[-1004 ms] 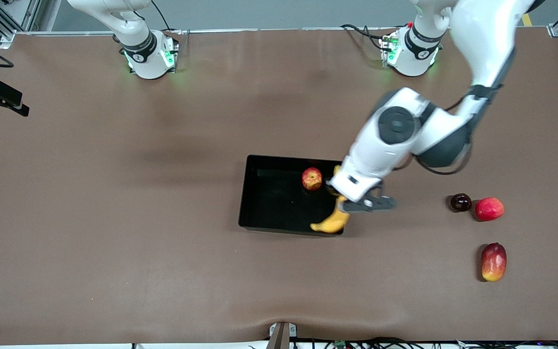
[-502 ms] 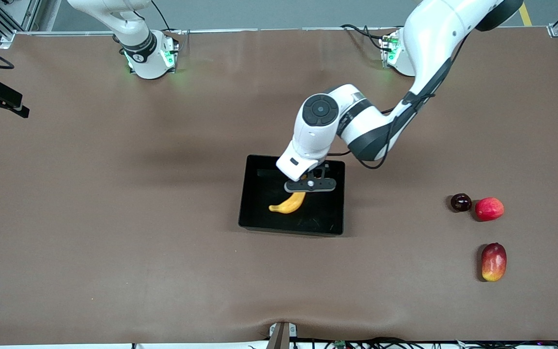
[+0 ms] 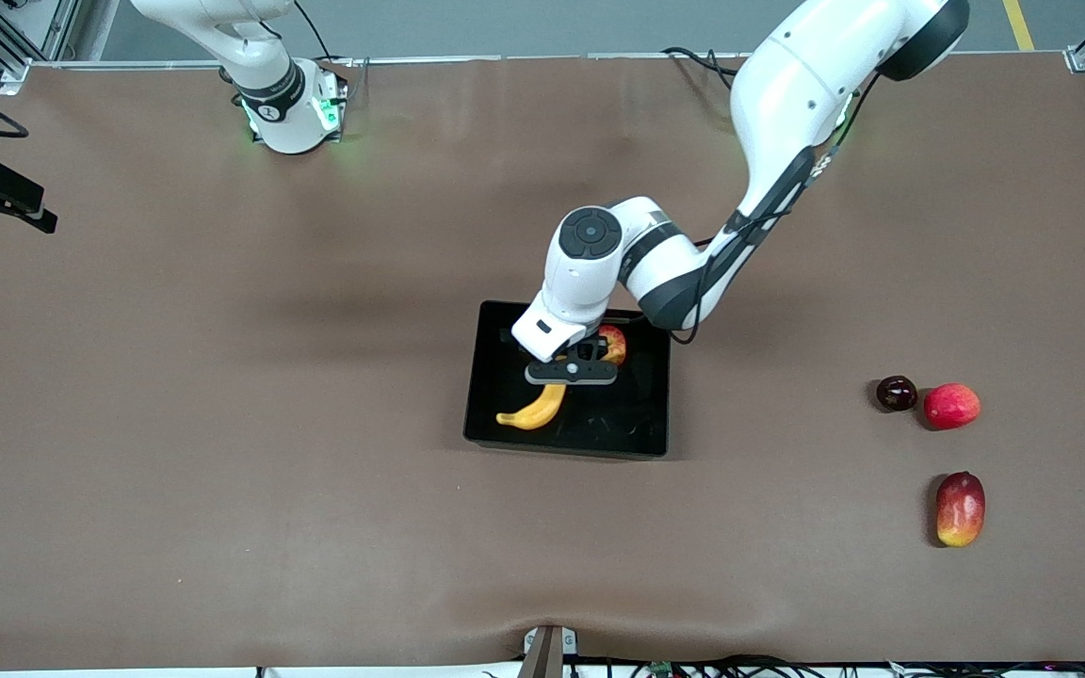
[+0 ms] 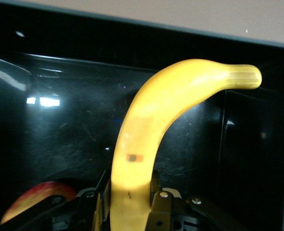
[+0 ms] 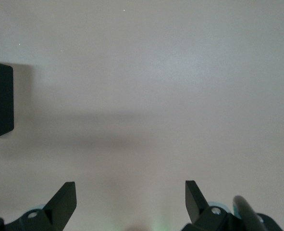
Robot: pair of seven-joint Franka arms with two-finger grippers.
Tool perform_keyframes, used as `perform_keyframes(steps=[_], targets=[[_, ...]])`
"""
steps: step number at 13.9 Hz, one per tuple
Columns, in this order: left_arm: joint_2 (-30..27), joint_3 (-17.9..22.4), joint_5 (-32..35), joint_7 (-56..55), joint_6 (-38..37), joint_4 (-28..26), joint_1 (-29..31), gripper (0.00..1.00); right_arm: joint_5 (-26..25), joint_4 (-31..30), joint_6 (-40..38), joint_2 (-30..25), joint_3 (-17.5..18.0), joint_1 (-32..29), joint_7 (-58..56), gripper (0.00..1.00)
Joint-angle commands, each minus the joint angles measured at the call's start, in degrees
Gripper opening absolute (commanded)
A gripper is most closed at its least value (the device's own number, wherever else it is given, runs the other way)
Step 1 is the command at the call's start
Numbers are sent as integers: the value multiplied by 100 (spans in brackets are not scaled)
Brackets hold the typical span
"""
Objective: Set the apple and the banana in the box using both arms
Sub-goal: 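Lower the banana into the box and open the left gripper, then raise the left gripper up out of the box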
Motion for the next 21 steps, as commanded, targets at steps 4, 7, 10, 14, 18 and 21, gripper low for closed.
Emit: perform_keyframes(steps=[4, 7, 10, 14, 18, 21], targets=[[416, 189, 143, -146, 449, 133, -140, 0, -64, -72, 64, -52, 21, -7, -61, 100], [513, 224, 143, -146, 449, 133, -210, 33, -64, -63, 38, -53, 21, -16, -61, 100], [312, 268, 161, -111, 335, 133, -158, 100, -64, -45, 64, -52, 30, 37, -61, 100], [-486, 268, 126, -76, -674, 272, 61, 100, -73, -19, 4, -17, 4, -42, -43, 100], [-1392, -4, -197, 345, -1851, 291, 904, 100, -64, -10, -15, -35, -14, -113, -43, 100], [-1954, -31, -664, 1090, -2642, 291, 1423, 100, -64, -10, 12, 0, -14, -130, -35, 100]])
